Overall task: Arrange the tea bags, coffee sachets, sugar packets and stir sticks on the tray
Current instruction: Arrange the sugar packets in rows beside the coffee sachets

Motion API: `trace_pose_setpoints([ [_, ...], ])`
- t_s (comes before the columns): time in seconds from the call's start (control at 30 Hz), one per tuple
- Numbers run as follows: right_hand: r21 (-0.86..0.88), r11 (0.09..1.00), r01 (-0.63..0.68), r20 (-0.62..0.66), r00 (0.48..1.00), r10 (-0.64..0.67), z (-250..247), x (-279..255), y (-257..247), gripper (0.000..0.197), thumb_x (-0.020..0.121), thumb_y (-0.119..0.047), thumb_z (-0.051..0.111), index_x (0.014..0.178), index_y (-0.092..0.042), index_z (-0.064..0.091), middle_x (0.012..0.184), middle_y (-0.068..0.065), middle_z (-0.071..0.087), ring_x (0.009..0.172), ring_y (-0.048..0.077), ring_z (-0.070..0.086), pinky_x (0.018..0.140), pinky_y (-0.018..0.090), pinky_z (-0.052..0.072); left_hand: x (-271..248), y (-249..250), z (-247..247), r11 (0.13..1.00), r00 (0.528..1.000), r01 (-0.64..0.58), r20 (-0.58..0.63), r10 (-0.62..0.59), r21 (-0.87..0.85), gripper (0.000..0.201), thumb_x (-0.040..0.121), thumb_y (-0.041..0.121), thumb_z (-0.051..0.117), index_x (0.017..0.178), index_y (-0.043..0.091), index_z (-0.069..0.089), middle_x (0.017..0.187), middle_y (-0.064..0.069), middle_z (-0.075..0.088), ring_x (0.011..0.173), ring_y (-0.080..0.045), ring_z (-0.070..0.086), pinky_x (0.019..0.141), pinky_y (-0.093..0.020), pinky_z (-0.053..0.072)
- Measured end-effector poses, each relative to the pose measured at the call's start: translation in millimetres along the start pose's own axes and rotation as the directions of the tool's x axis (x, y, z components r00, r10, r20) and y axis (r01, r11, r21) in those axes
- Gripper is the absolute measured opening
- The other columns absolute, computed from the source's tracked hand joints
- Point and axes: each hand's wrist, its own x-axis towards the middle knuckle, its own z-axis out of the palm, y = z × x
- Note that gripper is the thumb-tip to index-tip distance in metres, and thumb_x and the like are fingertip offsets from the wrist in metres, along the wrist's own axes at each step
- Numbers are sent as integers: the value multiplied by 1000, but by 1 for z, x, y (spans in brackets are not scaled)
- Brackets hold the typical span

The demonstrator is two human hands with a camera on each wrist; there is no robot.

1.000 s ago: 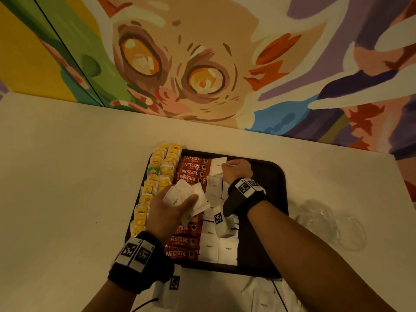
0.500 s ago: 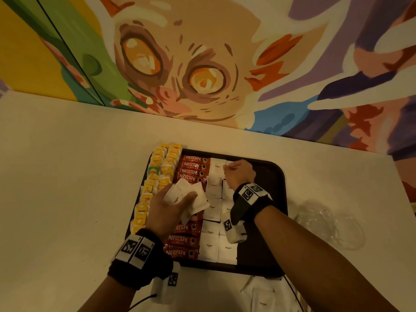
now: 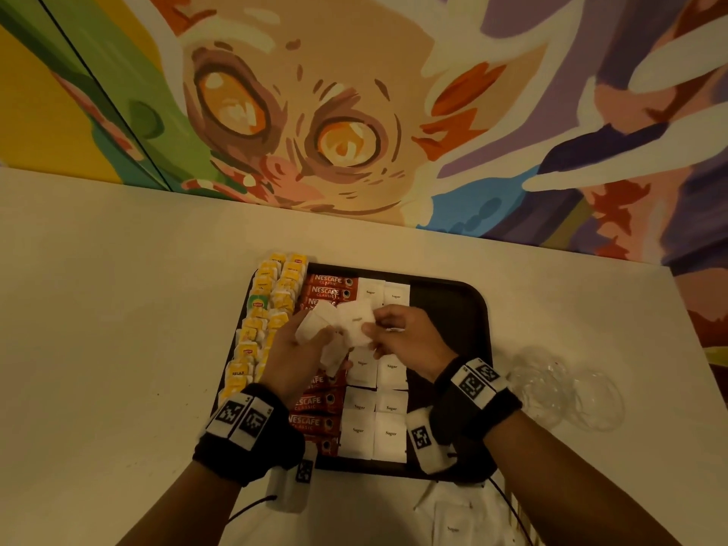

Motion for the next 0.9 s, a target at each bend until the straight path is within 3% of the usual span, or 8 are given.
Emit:
trace_pose_setpoints([
  [0.1, 29, 999, -33, -201, 979, 38, -15, 16, 8, 20, 92, -9, 64, 112, -6, 65, 105, 10, 70, 77, 19, 69, 75, 34, 61, 2, -1, -4, 999, 999, 15, 39, -13, -43, 28, 93, -3, 51, 112, 17, 57, 102, -8, 67, 91, -25, 68, 60, -29, 58],
  [0.2, -5, 994, -114, -354, 929, 105, -28, 35, 18, 19, 93, -14, 64, 112, -11, 66, 98, 3, 70, 78, 17, 72, 81, 39, 61, 3, -2, -7, 998, 993, -42, 110, 37, 45, 25, 91, -3, 55, 109, 15, 58, 95, -4, 69, 83, -14, 72, 62, -22, 56],
  [0.27, -35, 985, -167, -403, 905, 139, -34, 44, 22, 24, 93, -16, 65, 116, -9, 64, 91, 0, 69, 74, 15, 72, 80, 35, 61, 2, -1, -8, 996, 988, -73, 143, 65, 51, 21, 91, -1, 56, 106, 14, 58, 90, -2, 70, 79, -11, 72, 61, -20, 55],
  [0.43, -85, 967, -240, -456, 872, 176, -39, 55, 25, 29, 93, -18, 66, 119, -7, 62, 78, 1, 67, 65, 9, 68, 64, 20, 56, 1, 0, -7, 989, 981, -114, 165, 98, 91, 17, 91, 1, 57, 106, 10, 58, 80, 0, 73, 70, -8, 71, 56, -17, 53],
  [0.53, -110, 964, -241, -456, 874, 167, -39, 58, 25, 26, 92, -18, 67, 115, -6, 62, 75, 3, 69, 60, 8, 67, 57, 15, 53, 0, 1, -8, 986, 981, -112, 174, 90, 126, 16, 91, 4, 59, 107, 4, 58, 78, -8, 69, 62, -12, 69, 53, -19, 53],
  [0.7, -218, 937, -272, -487, 863, 137, -43, 63, 29, 25, 90, -26, 69, 106, -8, 65, 73, 3, 71, 71, 15, 71, 84, 33, 59, 1, -2, -9, 984, 985, -40, 173, 9, 174, 23, 88, 14, 65, 109, 6, 59, 77, -16, 70, 59, -23, 67, 52, -28, 54],
  [0.8, -284, 915, -285, -511, 853, 108, -43, 65, 31, 23, 89, -31, 71, 95, -10, 66, 81, 8, 73, 75, 18, 70, 85, 36, 58, 1, -4, -11, 963, 987, -65, 157, 24, 262, 21, 87, 20, 68, 105, 12, 60, 74, -12, 71, 56, -24, 67, 49, -28, 54],
  [0.9, -349, 900, -261, -524, 851, 43, -41, 57, 26, 25, 89, -33, 70, 98, -10, 65, 91, 2, 67, 83, 14, 63, 77, 24, 51, 3, -4, -14, 941, 986, -92, 162, 41, 325, 21, 85, 24, 71, 101, 16, 60, 74, -10, 72, 58, -29, 68, 49, -35, 56],
])
